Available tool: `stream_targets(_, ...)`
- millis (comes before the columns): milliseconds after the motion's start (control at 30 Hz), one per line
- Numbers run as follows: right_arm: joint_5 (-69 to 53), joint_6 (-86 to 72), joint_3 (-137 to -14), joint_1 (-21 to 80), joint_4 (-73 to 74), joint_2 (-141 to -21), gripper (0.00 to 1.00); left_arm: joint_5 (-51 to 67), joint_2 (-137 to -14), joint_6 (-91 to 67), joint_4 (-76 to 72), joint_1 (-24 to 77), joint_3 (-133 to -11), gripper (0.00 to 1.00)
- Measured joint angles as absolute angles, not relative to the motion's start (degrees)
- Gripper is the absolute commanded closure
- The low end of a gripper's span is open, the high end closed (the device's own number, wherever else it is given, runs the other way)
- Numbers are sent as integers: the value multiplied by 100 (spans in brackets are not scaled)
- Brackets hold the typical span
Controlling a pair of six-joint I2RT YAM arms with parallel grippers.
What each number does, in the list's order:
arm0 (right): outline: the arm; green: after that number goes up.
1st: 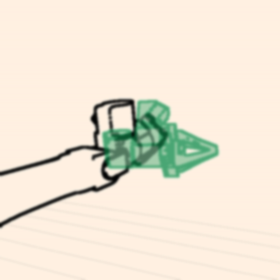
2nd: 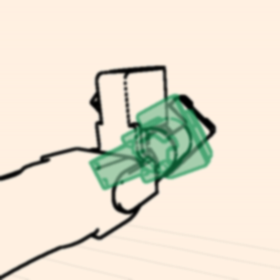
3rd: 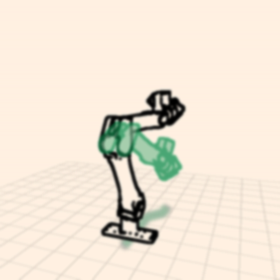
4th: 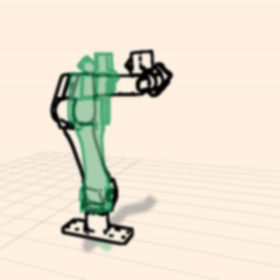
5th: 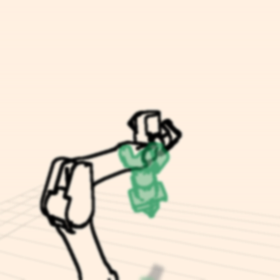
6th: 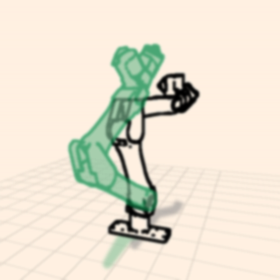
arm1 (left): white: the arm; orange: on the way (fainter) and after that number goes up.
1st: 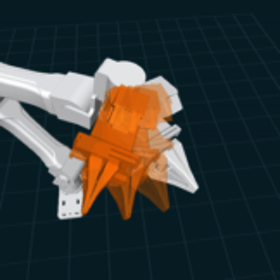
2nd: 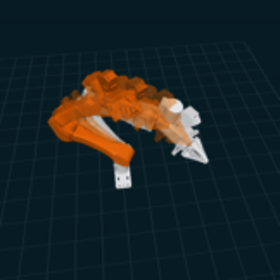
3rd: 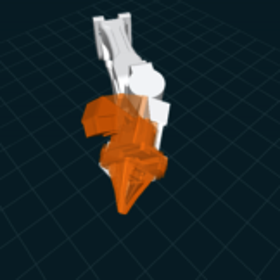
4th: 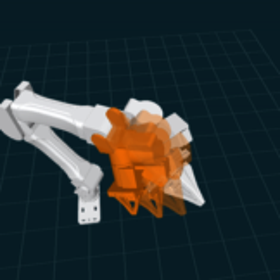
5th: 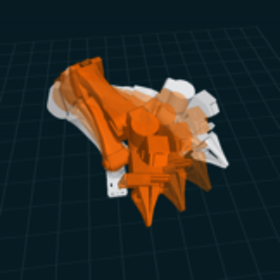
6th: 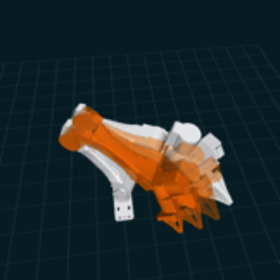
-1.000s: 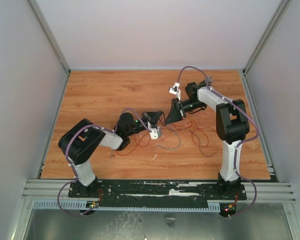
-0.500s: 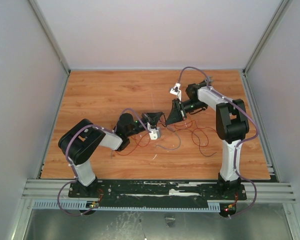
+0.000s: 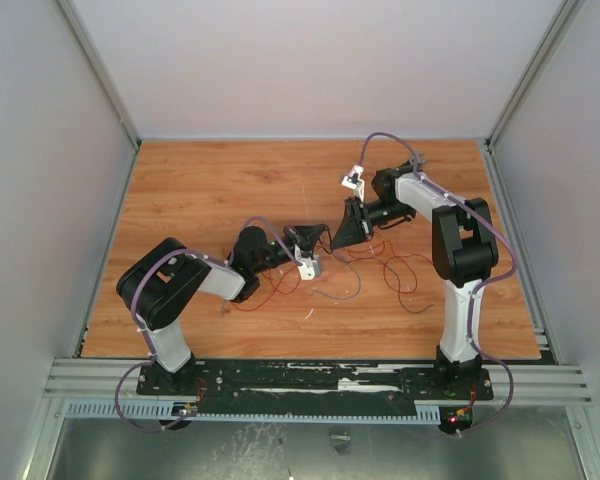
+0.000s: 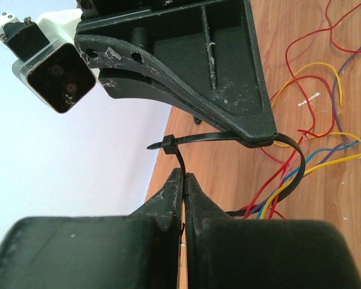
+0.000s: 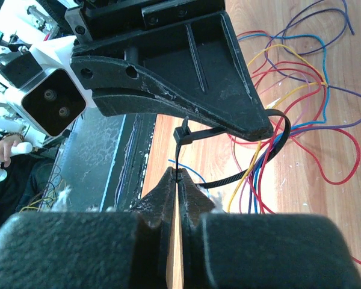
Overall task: Zip-tie the wires
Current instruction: Tie the cable at the center of the board.
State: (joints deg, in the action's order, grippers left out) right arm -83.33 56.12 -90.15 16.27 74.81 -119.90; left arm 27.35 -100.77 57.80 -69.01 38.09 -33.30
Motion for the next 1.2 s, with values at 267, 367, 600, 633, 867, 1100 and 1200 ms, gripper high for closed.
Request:
stream_targets(267,-8407,5664,-9017,1627,7498,-11990,100,2775,-10077,5780,-6904,3811,-3330,100)
stream_targets(367,-8407,5658,-9080,1610,7511,-11990,100,2770,-10077,5782,-6904,3828,-3330,100)
stream_targets(600,-8353,5039,-9282,1566,7124,-11992,100,2711,-10077,5806,-6923,3868,-3330,100)
stream_targets(633,-8311,4755,-9240,1566,6860,-11977,100,2698,-10077,5808,-6923,3872,-3330,100)
stream_targets(867,-7905,3044,-8591,1564,5264,-11566,100,2661,-10077,5826,-6912,3874,-3330,100)
stream_targets(1100,-7865,2698,-8591,1564,4917,-11526,100,2558,-10077,5863,-6914,3874,-3330,100)
stream_targets(1200,-7865,2720,-8586,1568,4934,-11520,100,2512,-10077,5872,-6914,3876,-3330,100)
